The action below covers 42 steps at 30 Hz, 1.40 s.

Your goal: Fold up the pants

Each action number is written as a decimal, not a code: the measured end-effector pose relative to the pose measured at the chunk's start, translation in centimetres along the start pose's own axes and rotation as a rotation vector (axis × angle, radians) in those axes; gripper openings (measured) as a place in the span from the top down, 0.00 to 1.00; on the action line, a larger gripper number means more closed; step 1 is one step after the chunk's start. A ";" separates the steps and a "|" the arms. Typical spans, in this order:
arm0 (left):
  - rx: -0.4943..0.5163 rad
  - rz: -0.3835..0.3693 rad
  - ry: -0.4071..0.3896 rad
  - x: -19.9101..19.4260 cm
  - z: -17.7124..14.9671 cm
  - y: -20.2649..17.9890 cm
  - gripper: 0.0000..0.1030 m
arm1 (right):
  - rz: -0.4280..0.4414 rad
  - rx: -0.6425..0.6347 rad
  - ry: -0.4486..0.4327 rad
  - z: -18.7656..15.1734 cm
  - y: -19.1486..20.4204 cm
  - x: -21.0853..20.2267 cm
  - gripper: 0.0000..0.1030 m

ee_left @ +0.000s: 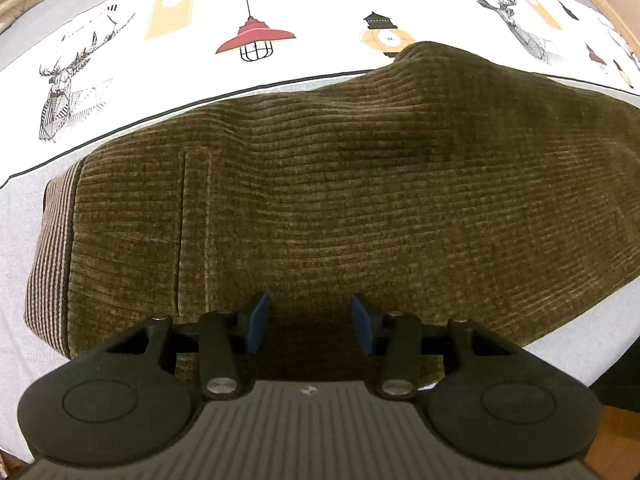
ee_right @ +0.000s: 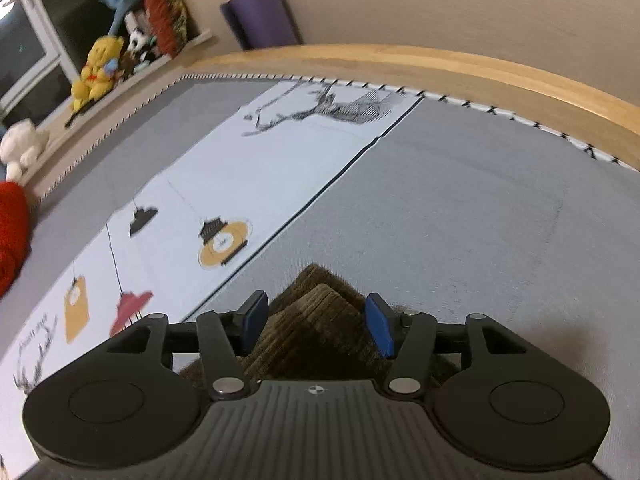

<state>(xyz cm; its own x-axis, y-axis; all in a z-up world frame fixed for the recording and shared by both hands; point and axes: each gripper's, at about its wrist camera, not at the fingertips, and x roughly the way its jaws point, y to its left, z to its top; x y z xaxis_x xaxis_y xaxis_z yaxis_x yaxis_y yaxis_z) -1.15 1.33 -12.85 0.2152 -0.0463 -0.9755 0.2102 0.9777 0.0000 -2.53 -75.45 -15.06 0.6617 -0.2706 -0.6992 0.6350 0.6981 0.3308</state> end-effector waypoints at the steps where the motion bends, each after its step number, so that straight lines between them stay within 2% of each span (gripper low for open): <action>1: -0.001 -0.001 -0.001 0.2 0.2 0.0 0.51 | 0.000 -0.013 0.008 0.0 0.0 0.2 0.71; 2: -0.001 0.000 -0.003 0.2 0.3 -0.1 0.51 | 0.007 -0.022 0.008 0.1 0.0 0.2 0.84; 3: 0.001 0.000 -0.007 0.3 0.4 -0.1 0.51 | 0.020 -0.037 -0.008 0.2 0.0 -0.1 0.86; 6: 0.006 -0.004 -0.013 0.2 0.5 -0.3 0.51 | 0.065 -0.105 -0.155 0.4 0.4 -1.9 0.87; 8: 0.009 -0.005 -0.015 0.3 0.5 -0.5 0.51 | 0.040 -0.171 -0.201 0.1 1.0 -2.2 0.86; 10: 0.012 -0.008 -0.019 0.3 0.4 -0.6 0.51 | -0.071 -0.228 -0.147 -0.3 1.7 -1.1 0.82; 12: 0.009 -0.012 -0.028 0.1 0.3 -0.4 0.51 | -0.161 -0.217 -0.072 -0.4 1.6 -0.3 0.59; 14: 0.002 -0.020 -0.047 -0.2 0.3 -0.2 0.51 | -0.214 -0.148 -0.052 0.1 0.9 -0.9 0.49; 18: -0.027 -0.038 -0.073 -1.0 0.4 0.4 0.51 | -0.193 -0.044 -0.089 0.9 0.2 -4.1 0.48; 21: -0.029 -0.040 -0.088 -1.6 0.4 0.4 0.51 | -0.177 0.038 -0.071 0.7 -1.2 -6.8 0.48; 24: -0.021 -0.055 -0.110 -2.4 0.3 -0.1 0.51 | -0.198 0.185 0.008 -0.5 -3.6 -8.3 0.48; 28: -0.015 -0.070 -0.138 -3.3 -0.1 -0.4 0.51 | -0.250 0.318 0.184 -4.3 -5.5 -8.7 0.48; 30: -0.013 -0.068 -0.142 -3.5 -0.3 -0.4 0.51 | -0.231 0.345 0.221 -5.4 -5.9 -8.6 0.48; 32: -0.012 -0.066 -0.141 -3.4 -0.5 -0.3 0.51 | -0.236 0.310 0.227 -6.0 -5.6 -8.1 0.48; 33: -0.011 -0.062 -0.139 -3.4 -0.6 -0.2 0.51 | -0.239 0.290 0.224 -6.1 -5.4 -7.9 0.56; 34: -0.011 -0.058 -0.141 -3.4 -0.7 -0.1 0.51 | -0.248 0.261 0.216 -6.1 -5.1 -7.7 0.69; 35: -0.013 -0.055 -0.143 -3.5 -0.8 0.1 0.51 | -0.259 0.220 0.206 -6.1 -4.6 -7.6 0.91; 37: -0.030 -0.056 -0.148 -3.7 -0.7 0.8 0.51 | -0.287 0.176 0.186 -5.9 -3.9 -8.0 0.93; 40: -0.045 -0.060 -0.153 -3.8 -0.9 1.7 0.51 | -0.321 0.219 0.140 -5.0 -4.2 -9.0 0.93; 42: -0.044 -0.058 -0.142 -3.6 -1.0 2.0 0.51 | -0.357 0.246 0.176 -5.5 -4.7 -8.5 0.92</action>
<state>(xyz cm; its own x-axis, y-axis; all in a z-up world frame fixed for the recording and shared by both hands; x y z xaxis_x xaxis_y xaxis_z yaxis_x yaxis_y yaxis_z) -2.49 3.69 -9.52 0.3376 -0.1288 -0.9325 0.1854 0.9803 -0.0683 -13.33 -72.83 -14.13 0.3209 -0.3340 -0.8863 0.9002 0.3983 0.1759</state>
